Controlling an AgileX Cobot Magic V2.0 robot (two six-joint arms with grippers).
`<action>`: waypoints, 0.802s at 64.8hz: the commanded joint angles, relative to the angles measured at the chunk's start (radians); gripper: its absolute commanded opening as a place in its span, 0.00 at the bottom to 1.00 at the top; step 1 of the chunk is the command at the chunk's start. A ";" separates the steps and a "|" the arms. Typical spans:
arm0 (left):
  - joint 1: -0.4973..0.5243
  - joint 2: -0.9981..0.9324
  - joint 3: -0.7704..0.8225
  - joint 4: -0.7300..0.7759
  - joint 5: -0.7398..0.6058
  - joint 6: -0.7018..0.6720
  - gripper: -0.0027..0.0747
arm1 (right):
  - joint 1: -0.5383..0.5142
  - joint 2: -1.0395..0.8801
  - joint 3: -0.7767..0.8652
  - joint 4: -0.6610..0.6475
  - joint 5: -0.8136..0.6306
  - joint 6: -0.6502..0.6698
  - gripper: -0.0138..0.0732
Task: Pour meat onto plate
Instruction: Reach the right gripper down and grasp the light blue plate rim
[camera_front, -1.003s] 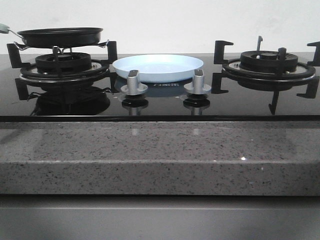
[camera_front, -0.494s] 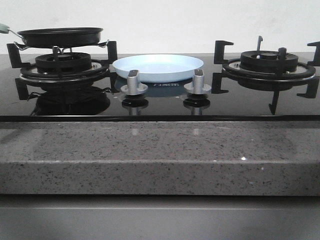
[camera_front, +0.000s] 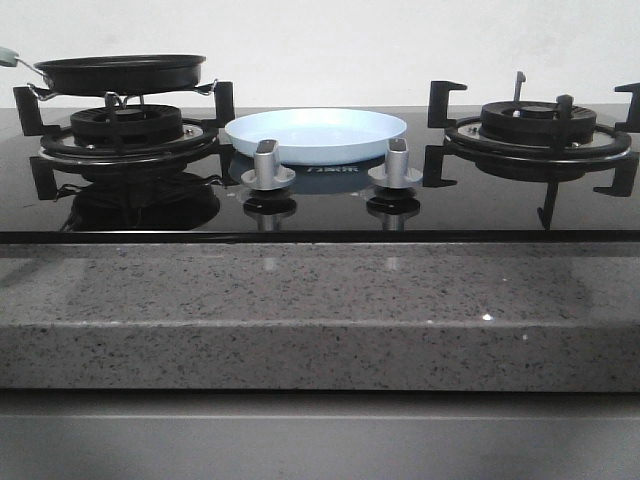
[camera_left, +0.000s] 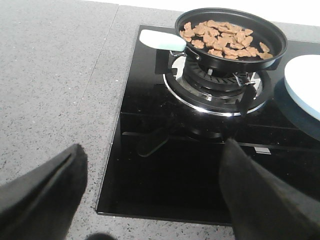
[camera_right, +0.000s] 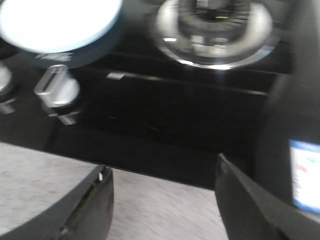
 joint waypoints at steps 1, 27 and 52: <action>0.000 0.005 -0.037 -0.007 -0.085 -0.002 0.74 | 0.047 0.059 -0.077 0.018 -0.052 -0.017 0.69; 0.000 0.005 -0.037 -0.007 -0.087 -0.002 0.74 | 0.129 0.478 -0.418 0.019 0.074 -0.018 0.69; 0.000 0.005 -0.037 -0.006 -0.087 -0.002 0.74 | 0.052 0.865 -0.812 0.182 0.253 -0.054 0.69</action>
